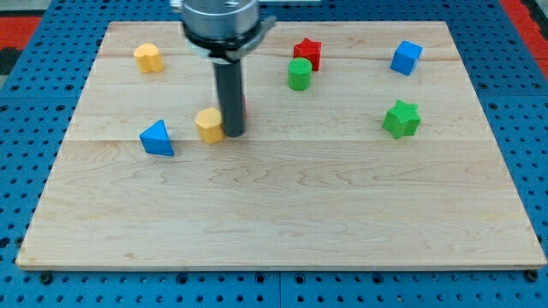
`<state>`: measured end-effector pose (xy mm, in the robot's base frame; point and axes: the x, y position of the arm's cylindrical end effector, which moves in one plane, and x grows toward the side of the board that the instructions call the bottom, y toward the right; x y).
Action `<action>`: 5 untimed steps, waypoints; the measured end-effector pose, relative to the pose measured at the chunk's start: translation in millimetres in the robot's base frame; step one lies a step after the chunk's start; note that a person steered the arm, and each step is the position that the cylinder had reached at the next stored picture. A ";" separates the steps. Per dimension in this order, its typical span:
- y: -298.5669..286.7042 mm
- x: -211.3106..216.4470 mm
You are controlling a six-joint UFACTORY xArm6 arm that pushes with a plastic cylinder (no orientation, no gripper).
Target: Move the yellow hexagon to the left center of the board
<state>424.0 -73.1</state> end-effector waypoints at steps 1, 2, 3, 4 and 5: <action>-37.5 -17.0; -78.2 -34.9; -111.4 -34.9; -107.0 -34.9; -106.7 -34.9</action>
